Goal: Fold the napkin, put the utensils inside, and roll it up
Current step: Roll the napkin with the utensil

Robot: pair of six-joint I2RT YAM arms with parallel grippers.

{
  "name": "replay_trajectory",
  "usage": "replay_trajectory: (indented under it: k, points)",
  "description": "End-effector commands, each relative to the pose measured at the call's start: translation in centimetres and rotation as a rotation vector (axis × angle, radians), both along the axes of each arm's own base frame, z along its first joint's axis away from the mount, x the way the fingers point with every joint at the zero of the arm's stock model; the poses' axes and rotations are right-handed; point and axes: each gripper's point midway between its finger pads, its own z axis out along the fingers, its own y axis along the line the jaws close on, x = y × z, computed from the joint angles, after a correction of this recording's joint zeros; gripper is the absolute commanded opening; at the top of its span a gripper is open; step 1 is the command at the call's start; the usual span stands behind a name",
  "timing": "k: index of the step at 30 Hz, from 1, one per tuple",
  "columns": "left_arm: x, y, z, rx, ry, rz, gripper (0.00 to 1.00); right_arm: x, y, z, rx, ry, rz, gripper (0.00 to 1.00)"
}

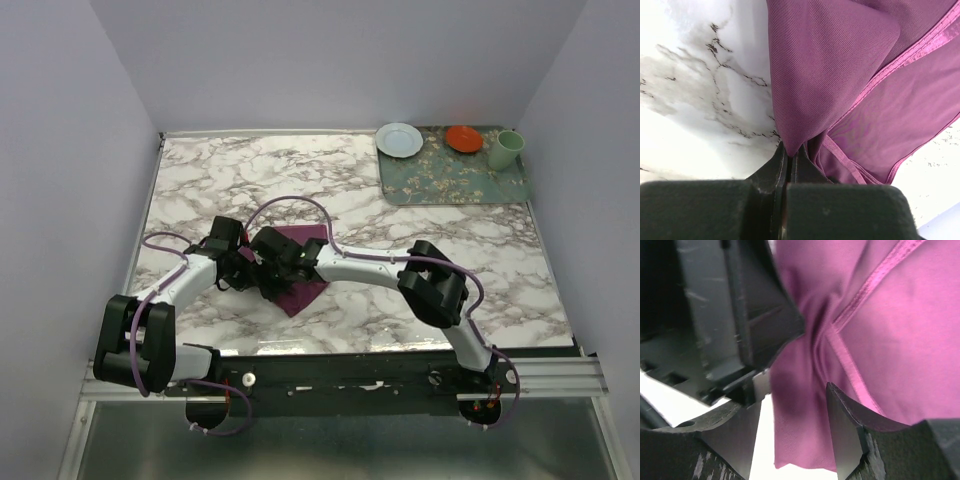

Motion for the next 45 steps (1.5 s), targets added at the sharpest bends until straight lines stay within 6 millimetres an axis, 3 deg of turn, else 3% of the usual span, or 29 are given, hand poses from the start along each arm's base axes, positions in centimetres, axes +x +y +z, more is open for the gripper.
replay_trajectory:
  k: [1, 7, 12, 15, 16, 19, 22, 25, 26, 30, 34, 37, 41, 45]
  points:
    - [0.0, -0.3, 0.0, -0.003, 0.029, 0.008, 0.00, -0.7, 1.3, -1.9, -0.045, -0.124, 0.053, 0.61]
    - [-0.2, -0.5, -0.1, -0.021, 0.049, 0.035, 0.00, -1.9, 1.5, -2.4, -0.036, -0.105, 0.052, 0.55]
    - [-0.4, -0.6, -0.2, -0.027, 0.058, 0.035, 0.00, -1.4, 0.9, -3.4, -0.065, -0.114, 0.008, 0.47]
    - [-0.4, -0.6, -0.2, -0.030, 0.057, 0.033, 0.00, -1.1, 0.3, -3.9, -0.086, -0.127, -0.016, 0.34]
    - [-0.3, -0.7, -0.1, -0.033, 0.055, 0.032, 0.00, -1.2, 0.0, -4.4, -0.091, -0.109, -0.012, 0.20]
    - [-0.1, -0.9, 0.0, -0.037, 0.031, 0.007, 0.00, -1.7, -0.5, -5.3, -0.084, -0.046, 0.006, 0.05]
    - [0.4, -0.9, 0.2, -0.035, -0.003, -0.037, 0.00, -2.6, -0.1, -5.3, -0.031, 0.031, 0.046, 0.01]
    - [0.9, -1.0, 0.6, -0.051, -0.060, -0.088, 0.24, -2.7, -0.2, -5.7, 0.007, 0.116, 0.044, 0.00]
    - [1.2, -0.7, 0.9, -0.052, -0.082, -0.089, 0.42, -3.4, -0.1, -5.9, 0.036, 0.171, 0.071, 0.00]
    - [2.4, 0.5, 3.3, -0.033, -0.242, -0.113, 0.65, -3.6, -0.5, -6.4, 0.092, 0.270, 0.071, 0.01]
    - [3.2, 2.2, 5.8, 0.018, -0.330, -0.138, 0.72, -3.2, -0.9, -6.3, 0.168, 0.385, 0.062, 0.01]
    - [2.9, 2.8, 6.4, 0.044, -0.338, -0.158, 0.73, -3.0, -1.0, -6.0, 0.238, 0.494, 0.070, 0.01]
    - [2.0, 3.4, 5.6, 0.059, -0.290, -0.126, 0.79, -2.5, -1.3, -5.5, 0.310, 0.627, 0.090, 0.01]
    - [0.5, 3.4, 4.5, 0.055, -0.195, -0.121, 0.75, -1.8, -2.1, -6.0, 0.332, 0.754, 0.053, 0.01]
